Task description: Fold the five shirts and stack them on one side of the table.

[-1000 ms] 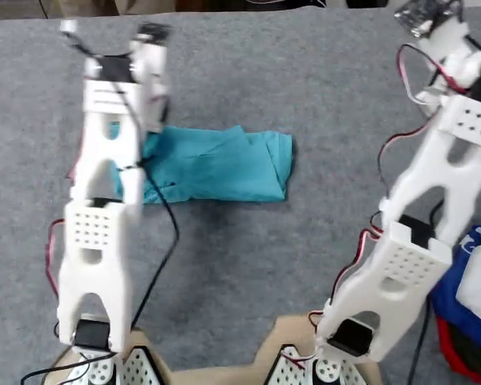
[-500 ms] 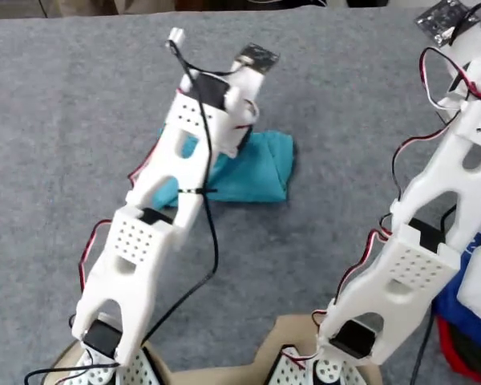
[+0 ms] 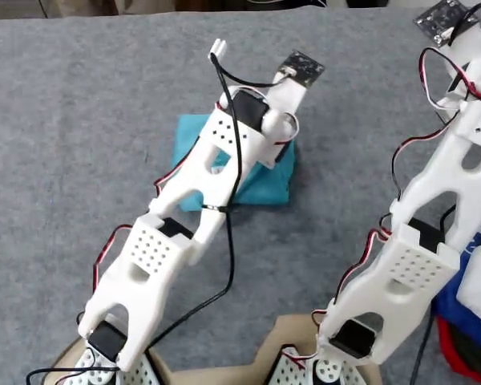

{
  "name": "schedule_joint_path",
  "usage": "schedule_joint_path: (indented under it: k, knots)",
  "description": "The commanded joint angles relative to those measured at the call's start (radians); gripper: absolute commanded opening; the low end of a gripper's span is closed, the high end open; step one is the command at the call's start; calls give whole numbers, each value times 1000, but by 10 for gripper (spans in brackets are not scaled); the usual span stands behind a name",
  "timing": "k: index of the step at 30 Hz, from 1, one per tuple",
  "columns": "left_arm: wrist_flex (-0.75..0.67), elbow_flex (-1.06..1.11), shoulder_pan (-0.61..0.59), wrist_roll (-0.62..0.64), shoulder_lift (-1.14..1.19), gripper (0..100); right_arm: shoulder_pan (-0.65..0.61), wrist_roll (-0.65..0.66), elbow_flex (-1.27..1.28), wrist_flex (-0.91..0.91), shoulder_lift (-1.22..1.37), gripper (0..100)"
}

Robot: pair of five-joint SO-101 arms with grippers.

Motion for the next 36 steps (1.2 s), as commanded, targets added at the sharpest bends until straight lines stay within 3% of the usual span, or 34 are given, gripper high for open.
schedule_joint_path:
  k: [1,12,17,19,25,31,36]
  knots:
    - [-14,-41,17,8,-68,19,13,12,-44,-2,-4,137]
    - [-44,-37,25,9,-18,29,13,34,-42,5,-4,137]
    - [-9,-52,20,130,-19,256,13,31,-41,6,-2,140]
    - [21,-98,15,189,-21,291,13,31,-41,6,-2,140]
    - [71,-249,-78,189,-19,279,5,26,-41,8,-2,139]
    - [63,-204,-258,190,27,105,-77,6,-42,54,-2,136]
    - [32,-172,-339,135,151,19,-222,-144,-41,63,-4,2]
